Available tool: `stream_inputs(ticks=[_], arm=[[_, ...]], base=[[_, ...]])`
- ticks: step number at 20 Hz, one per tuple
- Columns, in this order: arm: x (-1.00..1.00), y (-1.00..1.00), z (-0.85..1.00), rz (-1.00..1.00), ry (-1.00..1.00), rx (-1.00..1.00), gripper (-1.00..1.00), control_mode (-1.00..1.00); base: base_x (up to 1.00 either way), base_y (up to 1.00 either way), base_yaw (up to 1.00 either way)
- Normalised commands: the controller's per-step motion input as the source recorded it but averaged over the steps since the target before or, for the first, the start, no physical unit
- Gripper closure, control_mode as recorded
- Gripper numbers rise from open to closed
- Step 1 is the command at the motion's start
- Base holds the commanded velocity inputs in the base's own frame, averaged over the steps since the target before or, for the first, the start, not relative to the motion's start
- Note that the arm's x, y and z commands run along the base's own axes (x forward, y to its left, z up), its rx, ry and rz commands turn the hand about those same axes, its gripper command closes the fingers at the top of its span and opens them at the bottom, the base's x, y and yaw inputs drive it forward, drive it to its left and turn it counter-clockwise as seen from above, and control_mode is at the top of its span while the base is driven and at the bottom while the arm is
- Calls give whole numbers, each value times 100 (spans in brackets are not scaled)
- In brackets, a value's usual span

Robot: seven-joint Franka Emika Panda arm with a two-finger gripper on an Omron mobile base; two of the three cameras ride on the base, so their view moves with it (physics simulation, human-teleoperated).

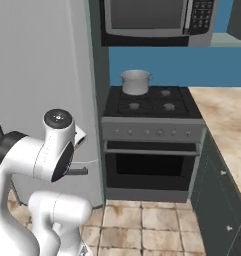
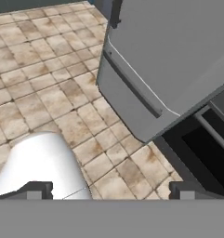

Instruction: Move the pot and pan from the stove into the sink.

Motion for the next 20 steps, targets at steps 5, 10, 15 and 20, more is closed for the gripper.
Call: stream_inputs(ticks=[5,10,15,20], arm=[[0,0,0,0,0,0,-100,100],[0,0,0,0,0,0,-100,100],[0,0,0,0,0,0,-100,100],[0,0,0,0,0,0,-100,100]], base=[[30,-78,-6],[7,-32,0],[6,-2,0],[31,-19,0]])
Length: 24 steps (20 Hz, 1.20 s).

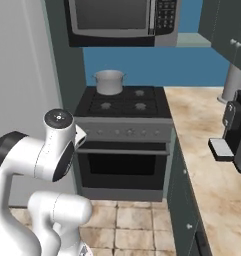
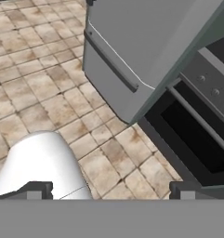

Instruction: Move the pot and pan from the stove into the sink.

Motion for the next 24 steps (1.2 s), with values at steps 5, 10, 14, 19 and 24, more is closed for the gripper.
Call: stream_inputs(ticks=[5,10,14,19,24], arm=[[0,0,0,0,0,0,-100,100],[0,0,0,0,0,0,-100,100],[0,0,0,0,0,0,-100,100],[0,0,0,0,0,0,-100,100],[0,0,0,0,0,0,-100,100]], base=[[58,-10,0],[67,-6,0],[66,-7,0],[63,-11,0],[56,-28,0]])
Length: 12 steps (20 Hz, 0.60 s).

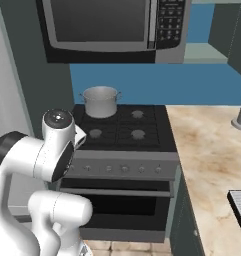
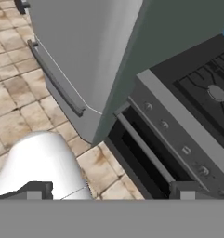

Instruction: Move the pot and pan from the stove into the sink.

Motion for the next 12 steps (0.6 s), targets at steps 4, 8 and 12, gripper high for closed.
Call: stream_inputs(ticks=[4,8,12], arm=[[0,0,0,0,0,0,-100,100],[0,0,0,0,0,0,-100,100],[0,0,0,0,0,0,-100,100]], base=[[55,-41,0],[46,-25,0],[54,-7,0]])
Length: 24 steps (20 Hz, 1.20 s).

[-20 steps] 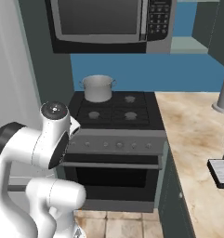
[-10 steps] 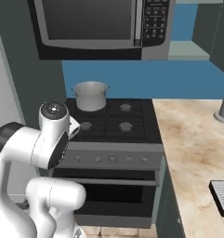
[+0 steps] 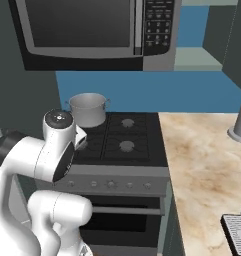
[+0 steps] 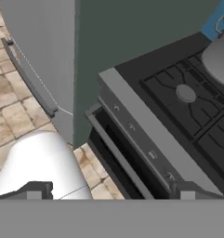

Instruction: Move the pot and pan from the stove into the sink.

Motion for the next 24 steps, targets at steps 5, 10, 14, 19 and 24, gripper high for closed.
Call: stream_inputs(ticks=[5,10,14,19,24], arm=[[0,0,0,0,0,0,-100,100],[18,11,3,-5,0,0,-100,-100],[41,38,20,-19,0,0,-100,-100],[32,46,28,-21,-2,0,-100,-100],[32,37,29,-15,1,0,-100,-100]], base=[[30,0,0],[0,0,0],[0,0,0],[0,0,0],[0,0,0]])
